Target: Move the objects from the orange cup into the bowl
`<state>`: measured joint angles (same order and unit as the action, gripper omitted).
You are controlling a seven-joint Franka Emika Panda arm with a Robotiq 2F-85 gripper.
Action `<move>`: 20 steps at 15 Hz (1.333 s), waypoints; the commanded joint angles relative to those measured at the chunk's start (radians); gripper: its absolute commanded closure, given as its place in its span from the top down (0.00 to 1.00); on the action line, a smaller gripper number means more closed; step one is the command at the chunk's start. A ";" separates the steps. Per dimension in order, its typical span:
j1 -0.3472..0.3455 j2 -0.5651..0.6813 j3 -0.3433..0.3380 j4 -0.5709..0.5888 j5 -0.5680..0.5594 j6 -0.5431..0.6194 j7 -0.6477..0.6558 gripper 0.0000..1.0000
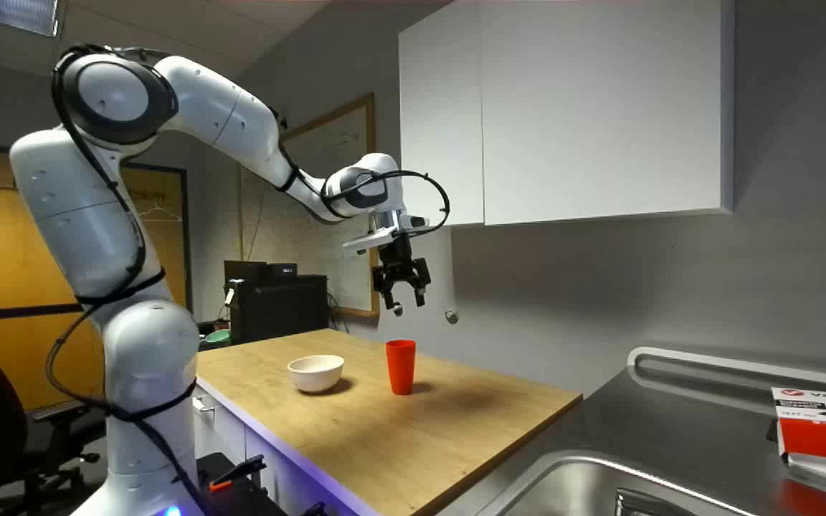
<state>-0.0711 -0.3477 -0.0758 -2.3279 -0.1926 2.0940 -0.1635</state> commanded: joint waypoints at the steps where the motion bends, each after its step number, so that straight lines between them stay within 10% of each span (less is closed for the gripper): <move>1: 0.002 0.000 -0.002 0.003 0.000 -0.003 0.000 1.00; 20: 0.018 0.146 0.030 0.058 0.019 0.078 0.098 1.00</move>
<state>-0.0611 -0.2597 -0.0569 -2.3153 -0.1893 2.1573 -0.1033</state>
